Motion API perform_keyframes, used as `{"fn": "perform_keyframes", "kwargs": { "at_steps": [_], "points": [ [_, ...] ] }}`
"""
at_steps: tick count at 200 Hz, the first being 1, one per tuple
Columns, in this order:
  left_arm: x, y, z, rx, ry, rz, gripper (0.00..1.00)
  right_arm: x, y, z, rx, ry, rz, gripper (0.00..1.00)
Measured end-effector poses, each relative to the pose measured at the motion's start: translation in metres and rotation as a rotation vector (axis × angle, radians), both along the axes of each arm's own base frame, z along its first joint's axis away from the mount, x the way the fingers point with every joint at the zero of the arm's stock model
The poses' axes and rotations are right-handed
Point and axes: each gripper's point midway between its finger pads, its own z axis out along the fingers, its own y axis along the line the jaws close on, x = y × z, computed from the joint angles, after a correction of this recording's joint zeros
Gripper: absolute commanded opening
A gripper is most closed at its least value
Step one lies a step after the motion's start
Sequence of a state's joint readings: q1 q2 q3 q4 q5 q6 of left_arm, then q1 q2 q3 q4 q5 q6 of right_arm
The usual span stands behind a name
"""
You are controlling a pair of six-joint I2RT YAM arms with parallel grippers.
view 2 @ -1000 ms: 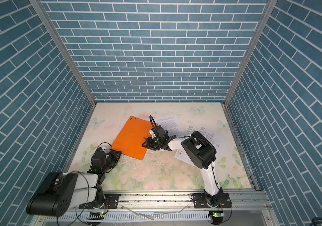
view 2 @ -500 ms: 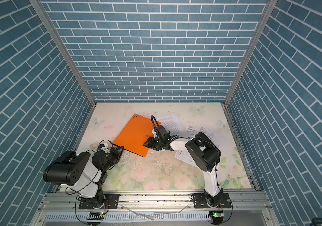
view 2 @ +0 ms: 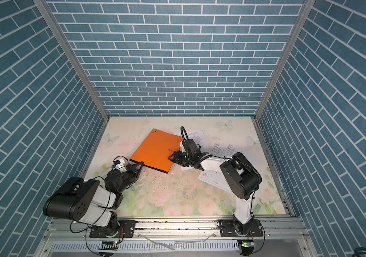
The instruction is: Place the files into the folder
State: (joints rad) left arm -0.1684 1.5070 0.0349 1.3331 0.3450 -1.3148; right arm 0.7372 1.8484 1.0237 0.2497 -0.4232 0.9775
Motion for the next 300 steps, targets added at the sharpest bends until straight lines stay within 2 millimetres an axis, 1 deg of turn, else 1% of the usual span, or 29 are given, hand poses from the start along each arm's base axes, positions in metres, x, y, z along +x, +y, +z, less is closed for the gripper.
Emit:
{"fn": "perform_keyframes", "kwargs": {
  "at_steps": [34,60,93,123,171,300],
  "points": [
    [-0.001,-0.004,-0.006,-0.006,0.021,-0.003,0.00,0.001,0.004,0.006,0.029,0.000,-0.002,0.48],
    [-0.001,-0.006,-0.005,-0.008,0.018,-0.005,0.00,0.001,0.004,0.006,0.040,0.003,-0.003,0.48],
    [-0.001,-0.005,-0.004,-0.013,0.018,0.006,0.00,-0.002,0.002,0.002,0.038,0.017,-0.007,0.47],
    [0.000,-0.005,-0.004,-0.022,0.023,0.011,0.00,-0.008,-0.002,-0.008,0.026,0.035,-0.003,0.48],
    [0.003,-0.008,0.000,-0.032,0.012,0.003,0.00,-0.016,-0.007,-0.017,0.016,0.066,0.002,0.48],
    [0.001,-0.013,0.000,-0.031,0.013,-0.007,0.00,-0.015,-0.002,-0.010,0.052,0.062,0.006,0.40]
  ]
}}
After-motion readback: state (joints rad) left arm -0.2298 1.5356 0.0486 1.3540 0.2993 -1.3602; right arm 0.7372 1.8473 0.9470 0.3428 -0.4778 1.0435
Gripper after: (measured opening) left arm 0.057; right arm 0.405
